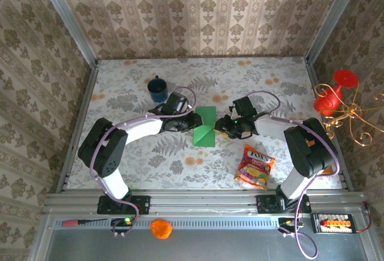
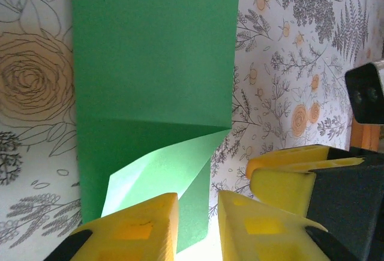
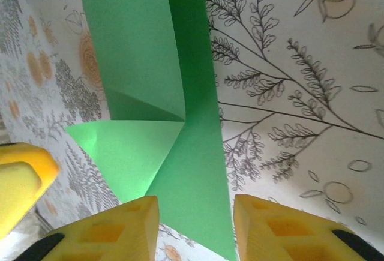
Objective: Fold a paper plane with a square sheet of paper (pick it up from the middle)
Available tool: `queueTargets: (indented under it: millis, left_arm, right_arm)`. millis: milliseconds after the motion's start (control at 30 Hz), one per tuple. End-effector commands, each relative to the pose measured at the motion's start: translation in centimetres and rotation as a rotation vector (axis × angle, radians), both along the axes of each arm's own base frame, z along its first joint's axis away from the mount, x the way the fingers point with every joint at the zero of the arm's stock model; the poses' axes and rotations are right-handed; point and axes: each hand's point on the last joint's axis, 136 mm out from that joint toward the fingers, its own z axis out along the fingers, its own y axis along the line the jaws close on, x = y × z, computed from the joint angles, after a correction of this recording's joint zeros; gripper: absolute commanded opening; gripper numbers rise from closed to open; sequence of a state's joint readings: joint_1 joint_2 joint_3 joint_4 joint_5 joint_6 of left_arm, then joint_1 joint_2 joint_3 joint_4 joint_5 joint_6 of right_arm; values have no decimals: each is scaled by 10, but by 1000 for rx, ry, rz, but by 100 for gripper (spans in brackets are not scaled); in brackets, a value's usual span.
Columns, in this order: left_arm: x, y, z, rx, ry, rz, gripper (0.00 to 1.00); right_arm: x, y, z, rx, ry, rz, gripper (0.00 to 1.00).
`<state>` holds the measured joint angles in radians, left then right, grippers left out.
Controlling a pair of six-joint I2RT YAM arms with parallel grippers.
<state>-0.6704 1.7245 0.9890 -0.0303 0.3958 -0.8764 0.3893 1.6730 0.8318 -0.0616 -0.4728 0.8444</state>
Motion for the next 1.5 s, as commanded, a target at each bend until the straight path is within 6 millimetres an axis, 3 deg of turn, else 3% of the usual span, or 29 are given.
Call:
queueTargets:
  millis: [0, 200, 500, 1067, 1467]
  left_arm:
    - [10, -2, -5, -11, 7, 8, 25]
    - [22, 7, -13, 7, -7, 36, 25]
    - [20, 8, -23, 19, 9, 29, 23]
    - [21, 22, -47, 67, 61, 59, 22]
    - [26, 22, -46, 50, 62, 45, 22]
  right_arm:
    - [3, 13, 0, 77, 18, -29, 40]
    - [5, 22, 0, 117, 17, -32, 41]
    - [-1, 36, -10, 142, 51, -2, 40]
    - [14, 60, -6, 264, 6, 12, 27]
    - [11, 69, -16, 231, 1, 22, 21]
